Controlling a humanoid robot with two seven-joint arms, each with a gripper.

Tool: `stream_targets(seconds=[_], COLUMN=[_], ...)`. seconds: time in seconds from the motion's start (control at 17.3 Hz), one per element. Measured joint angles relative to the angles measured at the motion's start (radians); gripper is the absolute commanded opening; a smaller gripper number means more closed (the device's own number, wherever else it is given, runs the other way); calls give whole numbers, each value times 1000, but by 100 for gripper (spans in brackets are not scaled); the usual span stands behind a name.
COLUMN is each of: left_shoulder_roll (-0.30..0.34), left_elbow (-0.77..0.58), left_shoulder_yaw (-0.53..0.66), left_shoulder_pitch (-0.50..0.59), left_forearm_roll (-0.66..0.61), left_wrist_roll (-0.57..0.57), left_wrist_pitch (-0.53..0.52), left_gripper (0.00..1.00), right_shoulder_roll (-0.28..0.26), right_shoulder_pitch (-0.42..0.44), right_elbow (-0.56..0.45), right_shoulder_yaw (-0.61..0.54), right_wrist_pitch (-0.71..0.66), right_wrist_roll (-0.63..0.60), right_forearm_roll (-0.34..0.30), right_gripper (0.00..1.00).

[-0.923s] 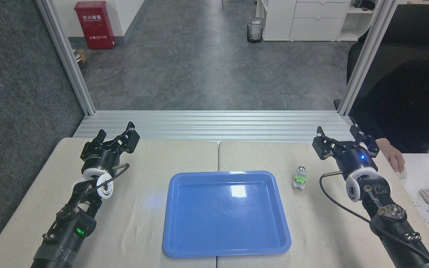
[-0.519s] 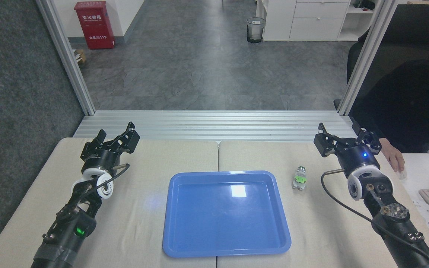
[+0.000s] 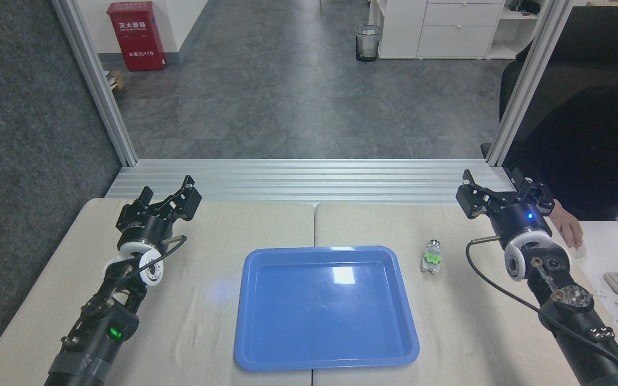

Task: Pick up switch part and place in tray
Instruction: 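Move the right gripper toward the small green switch part, then lower the right gripper over the switch part and close on it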

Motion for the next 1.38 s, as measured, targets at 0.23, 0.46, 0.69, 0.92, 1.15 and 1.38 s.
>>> stream_targets(seconds=[0.23,0.46,0.69,0.92,1.15,1.38], left_shoulder_roll=[0,0,0,0,0,0], left_elbow=[0,0,0,0,0,0], left_shoulder_yaw=[0,0,0,0,0,0], left_shoulder_pitch=[0,0,0,0,0,0], left_forearm_roll=[0,0,0,0,0,0], left_wrist_roll=[0,0,0,0,0,-1], left_wrist_pitch=[0,0,0,0,0,0], left_gripper=[100,100,100,100,100,100], right_shoulder_roll=[-5,-7,-7,3,79,179], right_shoulder_pitch=[-11,-21,-27,-30,-26,-25], right_elbow=[2,3,4,9,58,137], right_shoulder_yaw=[-18,-36,-48,-50,-45,-29], right_wrist_pitch=[2,8,15,18,137,252], right_wrist_roll=[0,7,35,41,44,44], right_forearm_roll=[-3,-3,-3,3,6,7], right_gripper=[100,100,100,99,98,98])
